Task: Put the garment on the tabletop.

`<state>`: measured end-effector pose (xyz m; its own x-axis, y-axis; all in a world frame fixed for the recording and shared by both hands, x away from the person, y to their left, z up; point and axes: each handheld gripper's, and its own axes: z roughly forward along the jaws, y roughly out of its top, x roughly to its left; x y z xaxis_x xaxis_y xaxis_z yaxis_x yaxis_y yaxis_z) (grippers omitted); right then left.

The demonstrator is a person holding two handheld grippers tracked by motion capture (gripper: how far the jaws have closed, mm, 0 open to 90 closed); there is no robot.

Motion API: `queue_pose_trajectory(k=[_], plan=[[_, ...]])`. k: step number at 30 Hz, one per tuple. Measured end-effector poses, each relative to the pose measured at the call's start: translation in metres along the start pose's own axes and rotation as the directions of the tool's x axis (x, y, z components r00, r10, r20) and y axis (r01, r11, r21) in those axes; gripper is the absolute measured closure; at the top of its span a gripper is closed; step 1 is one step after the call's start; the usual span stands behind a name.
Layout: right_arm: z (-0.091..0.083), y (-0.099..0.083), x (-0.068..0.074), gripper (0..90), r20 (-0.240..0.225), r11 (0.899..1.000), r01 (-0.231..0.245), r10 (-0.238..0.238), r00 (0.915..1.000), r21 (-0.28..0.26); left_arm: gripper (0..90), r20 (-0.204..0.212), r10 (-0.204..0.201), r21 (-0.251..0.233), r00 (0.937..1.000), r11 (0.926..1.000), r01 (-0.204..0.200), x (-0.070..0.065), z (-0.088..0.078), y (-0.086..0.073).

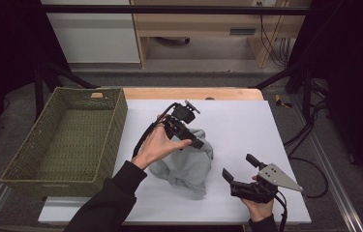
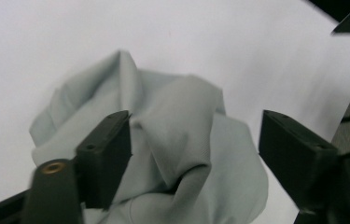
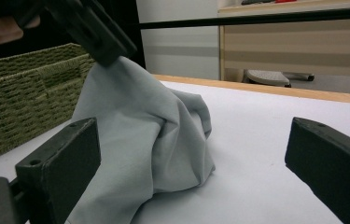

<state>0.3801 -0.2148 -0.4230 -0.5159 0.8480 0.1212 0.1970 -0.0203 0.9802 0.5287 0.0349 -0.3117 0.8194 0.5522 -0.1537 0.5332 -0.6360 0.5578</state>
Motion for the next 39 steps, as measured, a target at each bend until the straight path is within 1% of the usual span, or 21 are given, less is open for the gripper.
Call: queue_pose_trajectory(k=[1, 2, 4, 6, 8, 9, 11, 12, 13, 16, 21, 24, 26, 27, 28, 29, 31, 33, 34, 36, 39], plan=[[-0.001, 0.000, 0.000, 3.6, 0.003, 1.000, -0.007, 0.007, 1.0000, 0.013, 15.4, -0.007, 0.003, -0.019, 1.0000, 0.9998, -0.003, -0.001, -0.003, 0.000], [-0.001, 0.000, 0.000, 3.6, 0.003, 1.000, -0.007, 0.007, 1.0000, 0.013, 15.4, -0.010, 0.005, -0.038, 0.9999, 0.9993, -0.005, -0.001, -0.007, 0.000], [0.000, 0.000, -0.001, 3.5, 0.001, 1.000, 0.002, -0.002, 1.0000, 0.005, 8.8, -0.029, 0.008, -0.085, 0.9995, 0.9963, -0.011, -0.003, -0.015, -0.002], [0.000, 0.000, -0.001, 3.5, 0.001, 1.000, 0.002, -0.002, 1.0000, -0.001, 8.0, -0.044, 0.008, -0.111, 0.9990, 0.9938, -0.013, -0.004, -0.020, -0.004], [-0.001, 0.000, -0.002, 3.5, 0.004, 1.000, 0.011, -0.011, 0.9999, 0.007, 7.2, -0.076, 0.015, -0.138, 0.9970, 0.9901, -0.025, -0.006, -0.025, -0.007], [-0.001, 0.000, -0.002, 3.4, 0.001, 1.000, 0.014, -0.014, 0.9999, 0.001, 7.3, -0.085, 0.010, -0.178, 0.9963, 0.9837, -0.025, -0.009, -0.030, -0.011], [-0.001, 0.000, -0.001, 3.4, 0.004, 1.000, 0.002, -0.002, 1.0000, 0.004, 7.3, -0.086, 0.011, -0.186, 0.9962, 0.9822, -0.027, -0.009, -0.034, -0.013], [-0.002, 0.000, -0.002, 3.4, 0.005, 1.000, 0.001, -0.001, 1.0000, 0.002, 7.3, -0.082, 0.002, -0.215, 0.9967, 0.9764, -0.020, -0.009, -0.036, -0.016], [-0.002, 0.000, -0.002, 3.4, 0.005, 1.000, 0.001, -0.001, 1.0000, 0.002, 7.3, -0.073, 0.005, -0.229, 0.9973, 0.9732, -0.022, -0.009, -0.039, -0.019], [-0.002, 0.001, -0.002, 3.4, 0.000, 1.000, 0.000, 0.000, 1.0000, 0.000, 7.1, -0.069, 0.004, -0.283, 0.9976, 0.9587, -0.023, -0.009, -0.046, -0.030], [-0.002, 0.001, -0.003, 3.3, 0.004, 1.000, 0.000, 0.000, 1.0000, 0.002, 6.1, -0.077, -0.007, -0.384, 0.9970, 0.9230, -0.023, -0.006, -0.058, -0.053], [-0.002, 0.001, -0.003, 3.2, 0.002, 1.000, -0.003, 0.003, 1.0000, 0.002, 6.5, -0.073, -0.014, -0.414, 0.9972, 0.9100, -0.018, -0.004, -0.062, -0.063], [-0.002, 0.001, -0.002, 3.2, 0.003, 1.000, -0.006, 0.006, 1.0000, 0.004, 6.5, -0.071, -0.018, -0.429, 0.9973, 0.9033, -0.014, -0.003, -0.065, -0.070], [-0.002, 0.001, -0.002, 3.2, 0.004, 1.000, -0.008, 0.008, 1.0000, 0.005, 6.4, -0.075, -0.025, -0.446, 0.9969, 0.8951, -0.011, -0.003, -0.066, -0.075], [-0.002, 0.001, -0.002, 3.2, 0.004, 1.000, -0.006, 0.006, 1.0000, 0.003, 6.5, -0.075, -0.026, -0.452, 0.9969, 0.8919, -0.011, -0.002, -0.067, -0.078], [-0.002, 0.001, -0.003, 3.1, 0.003, 1.000, -0.006, 0.006, 1.0000, 0.001, 6.4, -0.071, -0.033, -0.463, 0.9969, 0.8863, -0.004, -0.002, -0.067, -0.083], [-0.002, 0.001, -0.003, 3.1, 0.003, 1.000, -0.008, 0.008, 1.0000, 0.005, 6.5, -0.076, -0.043, -0.488, 0.9962, 0.8730, 0.001, 0.000, -0.068, -0.092], [-0.002, 0.001, -0.003, 3.0, 0.001, 1.000, -0.007, 0.007, 1.0000, 0.004, 6.5, -0.084, -0.061, -0.517, 0.9946, 0.8562, 0.009, 0.002, -0.068, -0.104], [-0.002, 0.001, -0.003, 3.0, 0.001, 1.000, -0.007, 0.007, 1.0000, 0.002, 6.5, -0.083, -0.067, -0.519, 0.9942, 0.8545, 0.014, 0.003, -0.068, -0.107], [-0.002, 0.001, -0.003, 2.8, 0.002, 1.000, -0.006, 0.006, 1.0000, 0.004, 6.4, -0.084, -0.076, -0.539, 0.9935, 0.8419, 0.019, 0.004, -0.068, -0.117], [-0.003, 0.002, -0.003, 2.7, 0.000, 1.000, -0.004, 0.004, 1.0000, -0.002, 6.1, -0.095, -0.089, -0.549, 0.9915, 0.8358, 0.023, 0.005, -0.069, -0.132]])
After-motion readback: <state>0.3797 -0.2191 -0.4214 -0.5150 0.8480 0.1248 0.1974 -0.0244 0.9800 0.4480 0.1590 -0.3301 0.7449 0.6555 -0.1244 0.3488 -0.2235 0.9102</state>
